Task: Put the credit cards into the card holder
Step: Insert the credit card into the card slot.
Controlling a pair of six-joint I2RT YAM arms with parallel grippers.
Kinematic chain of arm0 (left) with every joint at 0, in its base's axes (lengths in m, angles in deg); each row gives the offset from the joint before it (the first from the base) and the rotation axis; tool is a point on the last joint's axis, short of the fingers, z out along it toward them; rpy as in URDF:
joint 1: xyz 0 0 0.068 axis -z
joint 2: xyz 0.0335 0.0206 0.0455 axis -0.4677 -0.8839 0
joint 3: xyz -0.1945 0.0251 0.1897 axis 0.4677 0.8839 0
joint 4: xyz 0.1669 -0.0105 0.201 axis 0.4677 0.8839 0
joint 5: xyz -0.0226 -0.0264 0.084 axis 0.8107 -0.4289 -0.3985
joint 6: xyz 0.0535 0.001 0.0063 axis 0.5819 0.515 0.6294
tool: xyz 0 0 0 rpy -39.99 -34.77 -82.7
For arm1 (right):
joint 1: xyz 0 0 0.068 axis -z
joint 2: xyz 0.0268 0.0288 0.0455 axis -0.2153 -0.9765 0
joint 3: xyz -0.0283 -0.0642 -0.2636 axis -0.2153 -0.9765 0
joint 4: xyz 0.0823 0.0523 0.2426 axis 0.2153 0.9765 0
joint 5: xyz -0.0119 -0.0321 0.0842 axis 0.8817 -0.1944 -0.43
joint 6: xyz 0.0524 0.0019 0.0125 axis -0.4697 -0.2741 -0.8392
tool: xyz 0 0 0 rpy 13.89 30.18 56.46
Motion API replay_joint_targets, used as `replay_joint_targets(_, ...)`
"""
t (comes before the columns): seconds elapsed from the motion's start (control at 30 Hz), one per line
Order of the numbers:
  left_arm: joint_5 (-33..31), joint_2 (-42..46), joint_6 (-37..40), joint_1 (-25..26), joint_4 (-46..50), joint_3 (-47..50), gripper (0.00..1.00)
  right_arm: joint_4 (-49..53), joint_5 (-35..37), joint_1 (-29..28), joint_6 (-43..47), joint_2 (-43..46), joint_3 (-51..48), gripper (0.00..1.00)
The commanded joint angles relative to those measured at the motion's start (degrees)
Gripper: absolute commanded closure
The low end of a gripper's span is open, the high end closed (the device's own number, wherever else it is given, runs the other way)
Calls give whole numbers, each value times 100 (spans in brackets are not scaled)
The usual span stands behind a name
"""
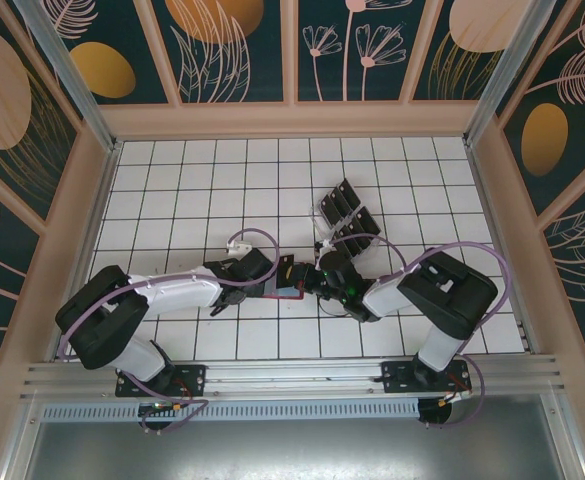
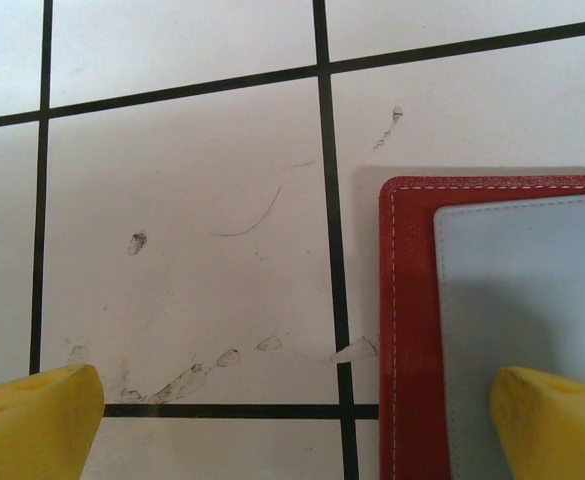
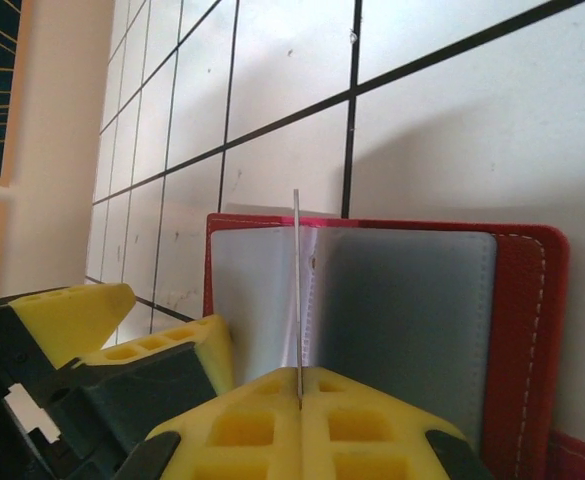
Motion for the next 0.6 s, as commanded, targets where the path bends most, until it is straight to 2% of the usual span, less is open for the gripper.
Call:
replay_joint_targets(0.0, -118, 30, -103, -1, 257, 184, 1, -49, -18, 43, 158, 246, 125, 100)
replay_joint_targets(0.57, -50, 70, -143, 0, 153, 325, 1, -1246, 217, -168, -284, -331, 37, 100)
